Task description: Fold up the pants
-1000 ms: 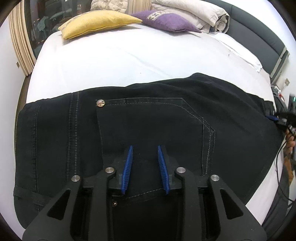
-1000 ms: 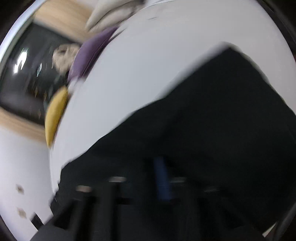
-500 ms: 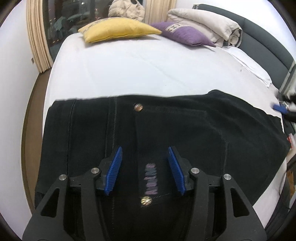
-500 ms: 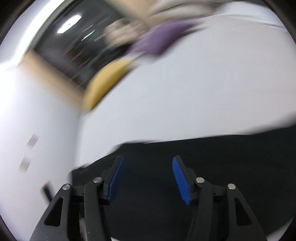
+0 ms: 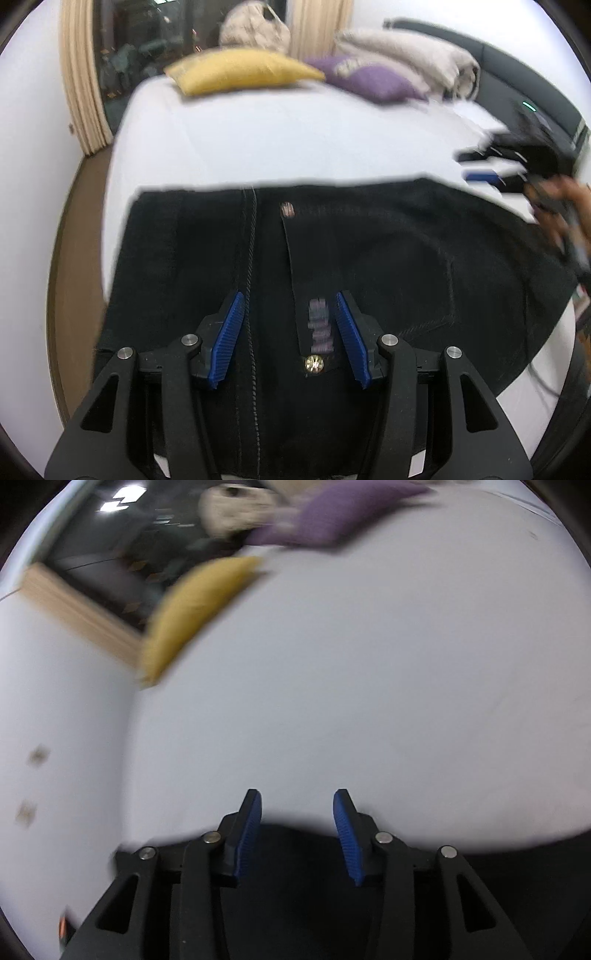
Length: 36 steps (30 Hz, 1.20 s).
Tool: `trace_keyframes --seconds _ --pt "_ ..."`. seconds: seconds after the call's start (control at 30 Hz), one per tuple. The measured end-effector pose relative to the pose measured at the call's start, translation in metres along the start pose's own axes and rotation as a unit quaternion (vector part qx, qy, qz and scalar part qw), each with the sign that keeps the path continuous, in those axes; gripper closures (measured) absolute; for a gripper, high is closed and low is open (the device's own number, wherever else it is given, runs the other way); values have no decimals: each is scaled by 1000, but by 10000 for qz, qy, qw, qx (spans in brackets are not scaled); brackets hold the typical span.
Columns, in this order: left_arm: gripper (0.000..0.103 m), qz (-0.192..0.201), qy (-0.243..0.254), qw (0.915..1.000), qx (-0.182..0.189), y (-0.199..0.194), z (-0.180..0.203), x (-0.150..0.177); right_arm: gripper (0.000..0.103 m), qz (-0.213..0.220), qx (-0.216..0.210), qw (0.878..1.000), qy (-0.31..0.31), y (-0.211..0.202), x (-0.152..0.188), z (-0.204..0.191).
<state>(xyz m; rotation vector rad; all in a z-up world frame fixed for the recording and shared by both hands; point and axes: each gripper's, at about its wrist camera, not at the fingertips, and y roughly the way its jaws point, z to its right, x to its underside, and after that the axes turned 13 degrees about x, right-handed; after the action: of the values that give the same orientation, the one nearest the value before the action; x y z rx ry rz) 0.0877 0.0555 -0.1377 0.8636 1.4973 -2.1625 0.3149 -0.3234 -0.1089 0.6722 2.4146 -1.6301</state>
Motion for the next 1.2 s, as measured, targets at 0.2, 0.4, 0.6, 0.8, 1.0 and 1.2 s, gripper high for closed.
trace_keyframes --seconds 0.2,0.4,0.6,0.8,1.0,1.2 --pt "47 -309 181 9990 -266 14 -2 15 50 -627 -42 9979 157 -37 135 62" --pt "46 -99 268 9990 -353 -10 20 17 103 -488 257 9859 1578 -103 207 165" --pt "46 -216 797 9959 377 5 96 11 24 698 114 9902 1201 -149 180 131" --pt "46 -946 1112 9892 104 52 112 29 47 568 430 9746 2121 -128 175 210" --pt "46 -1057 823 9910 9 43 111 30 57 1091 1328 9261 3358 -195 212 303" --pt "46 -1050 763 9915 -78 50 123 24 23 1967 390 9367 2869 -224 199 292"
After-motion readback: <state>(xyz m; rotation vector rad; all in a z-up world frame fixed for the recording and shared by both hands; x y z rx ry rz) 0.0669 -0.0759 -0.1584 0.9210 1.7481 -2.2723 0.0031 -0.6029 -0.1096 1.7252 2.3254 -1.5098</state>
